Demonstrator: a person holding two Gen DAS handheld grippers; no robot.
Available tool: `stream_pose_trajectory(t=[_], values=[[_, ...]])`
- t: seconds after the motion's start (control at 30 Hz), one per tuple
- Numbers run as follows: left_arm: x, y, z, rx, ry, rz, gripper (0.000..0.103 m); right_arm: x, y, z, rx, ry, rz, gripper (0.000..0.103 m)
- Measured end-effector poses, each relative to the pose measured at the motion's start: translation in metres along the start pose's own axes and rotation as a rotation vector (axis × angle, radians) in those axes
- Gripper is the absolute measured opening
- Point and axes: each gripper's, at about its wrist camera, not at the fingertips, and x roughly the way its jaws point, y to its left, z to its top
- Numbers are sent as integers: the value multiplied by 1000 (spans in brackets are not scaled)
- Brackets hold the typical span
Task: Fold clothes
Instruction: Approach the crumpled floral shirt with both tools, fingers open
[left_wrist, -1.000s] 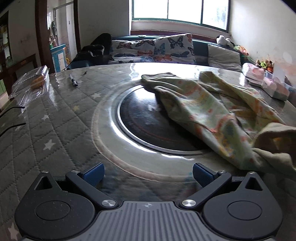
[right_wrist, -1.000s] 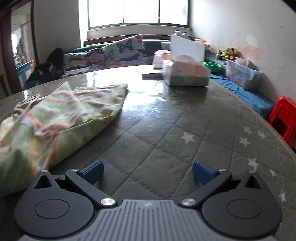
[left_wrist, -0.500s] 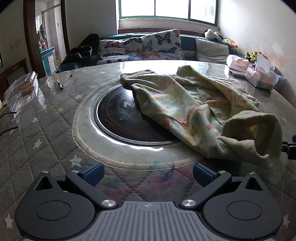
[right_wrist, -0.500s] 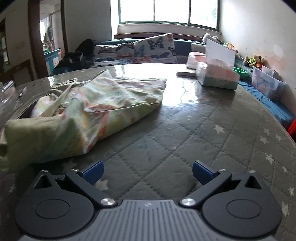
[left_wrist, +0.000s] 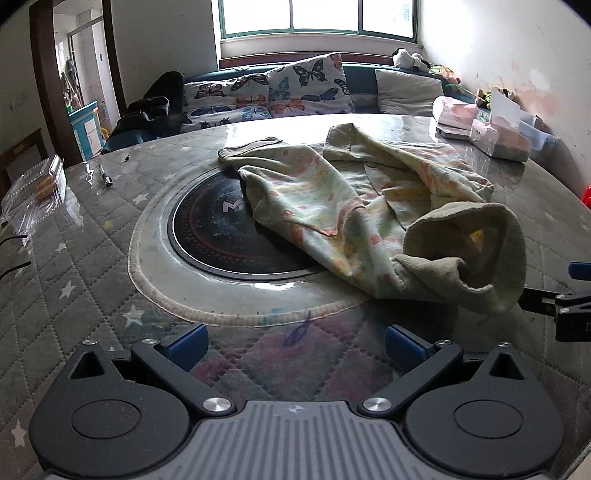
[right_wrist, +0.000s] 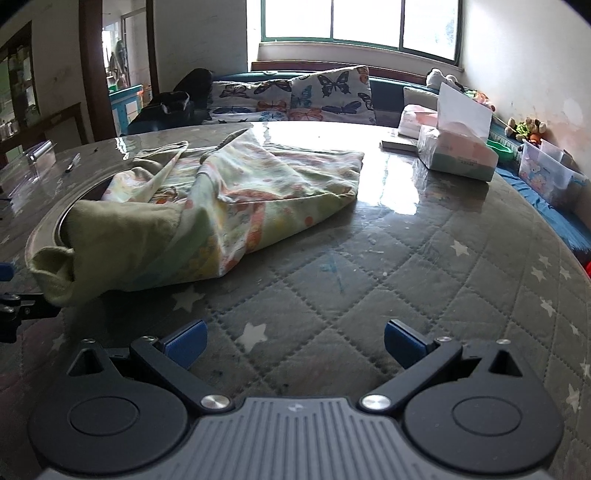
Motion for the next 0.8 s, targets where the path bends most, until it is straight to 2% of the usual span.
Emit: stream_pose_trajectory(t=[0.8], values=[[-5,-14,4,45,13,32,103,-10,15,4,-44,-20,18,103]])
